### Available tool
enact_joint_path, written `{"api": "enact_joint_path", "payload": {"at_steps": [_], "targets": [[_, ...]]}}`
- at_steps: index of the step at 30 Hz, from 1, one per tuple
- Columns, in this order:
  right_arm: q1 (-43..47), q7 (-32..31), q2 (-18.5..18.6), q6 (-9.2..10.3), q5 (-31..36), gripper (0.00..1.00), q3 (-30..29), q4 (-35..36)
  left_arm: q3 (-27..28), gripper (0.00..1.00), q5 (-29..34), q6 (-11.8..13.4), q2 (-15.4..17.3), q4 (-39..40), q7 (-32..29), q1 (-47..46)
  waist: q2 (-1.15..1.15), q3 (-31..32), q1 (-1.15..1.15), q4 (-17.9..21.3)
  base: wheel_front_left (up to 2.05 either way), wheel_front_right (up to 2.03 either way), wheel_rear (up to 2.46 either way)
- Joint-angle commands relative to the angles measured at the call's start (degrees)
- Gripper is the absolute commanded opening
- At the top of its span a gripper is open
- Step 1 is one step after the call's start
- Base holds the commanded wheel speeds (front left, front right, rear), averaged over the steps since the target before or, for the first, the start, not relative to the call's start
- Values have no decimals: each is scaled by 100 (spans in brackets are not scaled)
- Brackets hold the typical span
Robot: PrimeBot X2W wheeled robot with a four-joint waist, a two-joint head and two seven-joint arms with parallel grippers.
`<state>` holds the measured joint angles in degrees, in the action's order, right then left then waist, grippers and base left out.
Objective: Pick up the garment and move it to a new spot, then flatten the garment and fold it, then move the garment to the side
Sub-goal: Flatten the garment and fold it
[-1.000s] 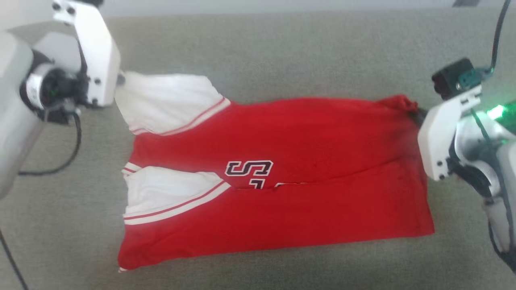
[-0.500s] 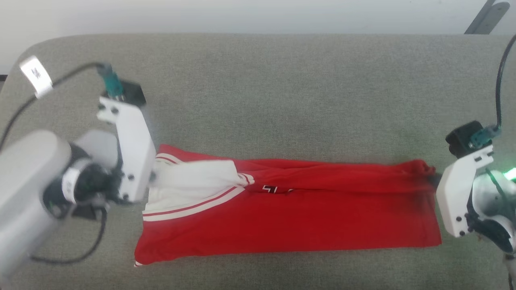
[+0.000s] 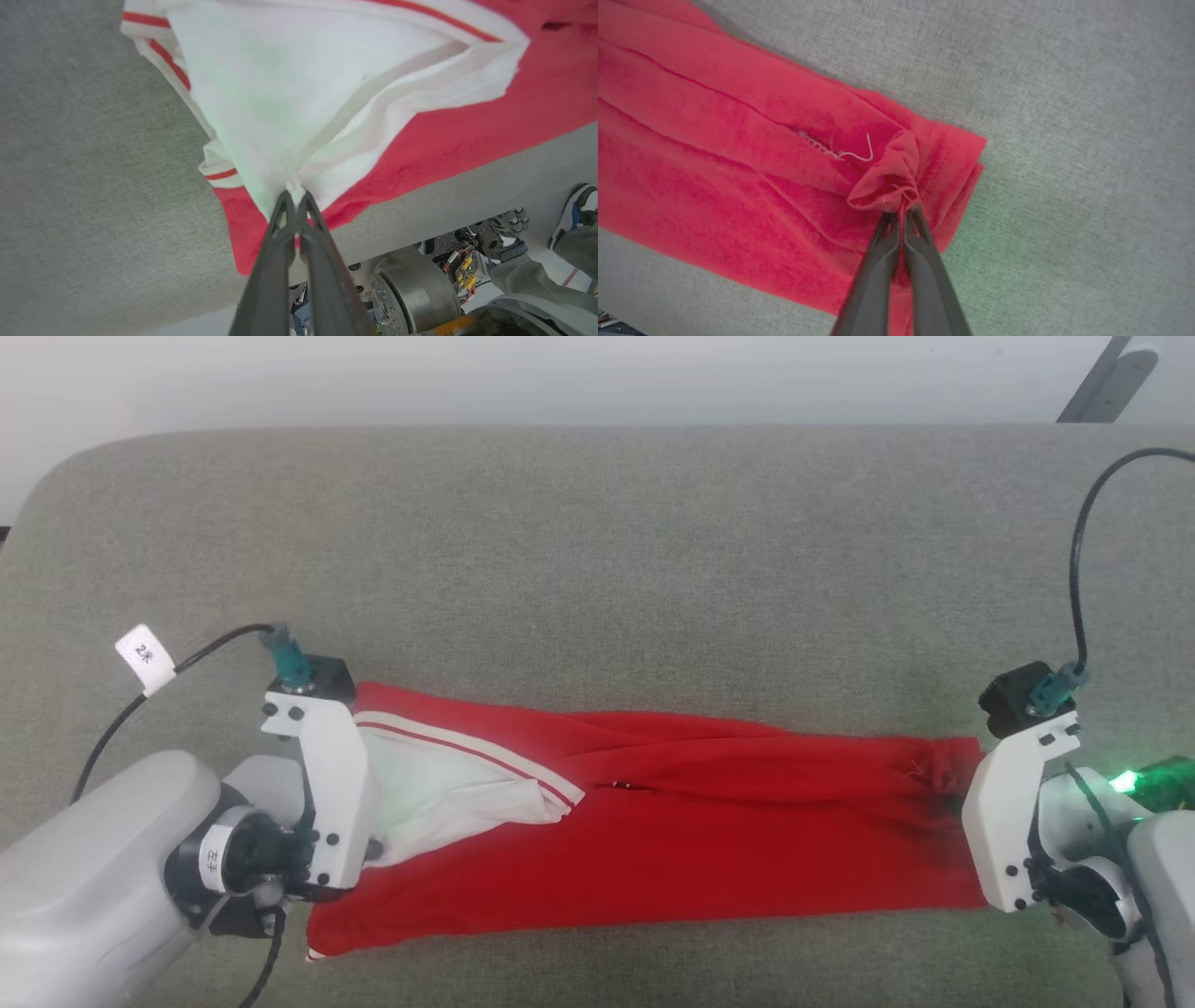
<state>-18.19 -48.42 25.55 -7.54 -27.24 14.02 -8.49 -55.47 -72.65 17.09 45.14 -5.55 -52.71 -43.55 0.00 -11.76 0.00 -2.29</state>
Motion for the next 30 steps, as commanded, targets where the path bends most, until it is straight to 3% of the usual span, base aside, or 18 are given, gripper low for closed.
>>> {"api": "enact_joint_path", "payload": {"at_steps": [1,2,3,4,5,6,18,26,30], "targets": [[-84,69,-28,11,15,37,23,-118,6,24,15,-80,-15,-148,120,86,0,54,0,4,0,0,0],[-106,100,-34,11,31,72,57,-153,-6,29,29,-129,-49,-203,160,118,0,87,0,0,0,0,0],[-116,113,-42,11,23,100,84,-197,0,36,23,-164,-68,-251,219,153,0,123,0,-5,0,0,0],[-120,141,-34,11,12,100,104,-225,2,53,53,-192,-74,-280,284,163,0,163,0,-16,0,0,0],[-120,141,-34,11,12,100,104,-225,2,53,53,-192,-74,-280,284,163,0,163,0,-16,0,0,0],[-115,166,7,11,-13,100,142,-249,23,100,59,-225,-87,-318,412,207,0,251,0,-37,0,0,0],[192,107,86,11,-158,100,-75,-309,60,100,344,-343,61,-6,1287,694,0,788,0,-201,0,0,0],[380,-55,36,11,-137,100,-482,-396,267,100,818,-462,251,241,2699,1172,0,1051,0,-337,0,0,0],[437,-143,52,11,-29,100,-652,-494,425,100,1015,-397,299,291,3568,1466,0,1126,0,-414,0,0,0]]}}
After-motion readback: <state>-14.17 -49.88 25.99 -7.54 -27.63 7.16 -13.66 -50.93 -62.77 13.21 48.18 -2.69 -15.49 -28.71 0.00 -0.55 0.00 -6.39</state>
